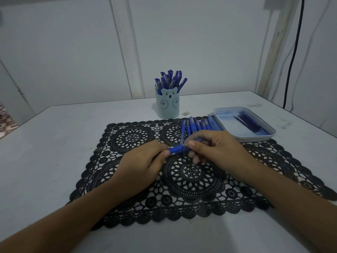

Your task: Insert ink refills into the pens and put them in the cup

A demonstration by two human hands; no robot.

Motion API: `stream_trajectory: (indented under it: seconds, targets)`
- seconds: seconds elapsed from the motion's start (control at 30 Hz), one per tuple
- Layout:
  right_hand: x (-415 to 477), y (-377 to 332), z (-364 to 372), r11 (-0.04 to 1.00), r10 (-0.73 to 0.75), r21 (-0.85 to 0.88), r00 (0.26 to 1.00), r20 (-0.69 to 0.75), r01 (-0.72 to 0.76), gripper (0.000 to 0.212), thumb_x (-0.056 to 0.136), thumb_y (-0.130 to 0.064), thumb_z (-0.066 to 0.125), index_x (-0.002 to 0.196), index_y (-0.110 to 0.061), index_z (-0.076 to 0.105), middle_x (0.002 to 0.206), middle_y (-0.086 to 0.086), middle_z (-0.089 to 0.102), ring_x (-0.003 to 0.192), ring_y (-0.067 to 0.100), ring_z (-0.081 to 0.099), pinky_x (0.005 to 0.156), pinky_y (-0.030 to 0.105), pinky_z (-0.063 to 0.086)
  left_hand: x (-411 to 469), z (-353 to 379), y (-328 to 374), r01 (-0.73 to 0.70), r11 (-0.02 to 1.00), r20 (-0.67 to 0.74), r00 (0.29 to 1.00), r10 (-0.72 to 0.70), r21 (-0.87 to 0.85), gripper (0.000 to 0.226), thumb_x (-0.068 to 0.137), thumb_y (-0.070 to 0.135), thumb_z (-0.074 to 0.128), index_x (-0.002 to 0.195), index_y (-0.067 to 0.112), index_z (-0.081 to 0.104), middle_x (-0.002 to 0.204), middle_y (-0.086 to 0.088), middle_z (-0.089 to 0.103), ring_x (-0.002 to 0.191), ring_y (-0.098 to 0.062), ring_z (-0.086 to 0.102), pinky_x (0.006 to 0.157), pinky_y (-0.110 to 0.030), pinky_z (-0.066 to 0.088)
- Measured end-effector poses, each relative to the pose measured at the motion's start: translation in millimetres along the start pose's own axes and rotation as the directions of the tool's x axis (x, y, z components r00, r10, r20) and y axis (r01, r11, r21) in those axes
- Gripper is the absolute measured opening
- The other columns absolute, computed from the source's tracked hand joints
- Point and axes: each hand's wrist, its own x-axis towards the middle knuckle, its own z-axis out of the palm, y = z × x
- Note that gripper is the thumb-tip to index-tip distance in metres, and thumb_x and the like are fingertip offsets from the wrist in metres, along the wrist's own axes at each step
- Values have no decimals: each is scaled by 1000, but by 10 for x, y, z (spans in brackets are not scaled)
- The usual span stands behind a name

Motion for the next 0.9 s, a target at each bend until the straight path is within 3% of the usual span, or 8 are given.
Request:
stream_trajectory:
  seconds: [0.23, 0.33, 0.43, 0.57, 0.67, 0.73, 0.83, 0.9]
  targets:
    - [-1, -15, 48, 997, -73, -4, 997, 25, 73, 9, 85, -14, 58, 86, -20, 64, 63, -3, 67, 58, 5, 63, 61, 15, 51, -3, -10, -36, 54, 993, 27, 998, -51, -103, 35, 87, 43, 34, 89, 23, 64, 64, 18, 52, 63, 0, 50, 55, -10, 34]
    - [-1, -38, 59, 988, -115, -103, 993, -22, 112, 11, 86, -17, 58, 84, -26, 63, 63, -5, 66, 57, 3, 63, 63, 13, 50, 14, -7, 9, -29, 999, -69, 997, 32, 39, 31, 89, 35, 39, 97, 19, 65, 74, 14, 58, 68, -4, 50, 61, -21, 40]
    - [-24, -44, 107, 949, -188, -263, 982, -25, 175, 11, 86, -22, 59, 84, -32, 60, 62, -9, 64, 57, -1, 62, 61, 8, 47, 29, 31, 34, -189, 960, -124, 968, 217, 206, 30, 89, 25, 49, 106, 6, 66, 95, -3, 64, 85, -16, 56, 76, -29, 44]
    - [-43, -51, 138, 919, -229, -327, 973, 7, 219, 8, 86, -25, 59, 93, -29, 61, 63, -12, 63, 61, -4, 62, 59, 7, 45, 16, 56, 42, -238, 926, -160, 943, 293, 294, 26, 88, 22, 54, 103, 5, 67, 91, -5, 64, 82, -19, 56, 73, -33, 44]
    - [-19, -34, 96, 924, -230, -317, 973, -21, 212, 19, 86, -37, 52, 102, -29, 59, 75, -10, 66, 68, -1, 63, 66, 12, 49, 30, 10, 34, -179, 936, -150, 961, 233, 304, 27, 88, 26, 51, 100, 9, 68, 89, -1, 64, 82, -17, 53, 72, -30, 41]
    - [19, 29, 26, 876, -273, -432, 959, -82, 212, 26, 92, -36, 46, 110, -24, 59, 82, -19, 63, 78, 0, 60, 71, 10, 44, 88, -65, 2, -107, 952, -159, 975, 157, 288, 27, 87, 29, 50, 100, 12, 67, 88, 1, 64, 80, -14, 52, 71, -31, 41]
    - [95, 174, -97, 654, -331, -737, 940, -77, 170, 38, 94, -35, 41, 121, -14, 57, 112, -5, 61, 109, 12, 51, 91, 14, 31, 296, -253, 10, 112, 987, -244, 966, -81, 115, 21, 88, 27, 58, 102, 15, 66, 89, 4, 64, 74, -8, 54, 71, -24, 44]
    - [142, 277, -136, 555, -187, -827, 982, -18, 91, 45, 96, -38, 38, 134, -15, 44, 135, 1, 46, 126, 15, 37, 104, 21, 23, 559, -402, -3, 259, 962, -316, 909, -272, -83, 19, 87, 24, 60, 104, 17, 66, 89, 9, 64, 75, -4, 56, 69, -14, 43]
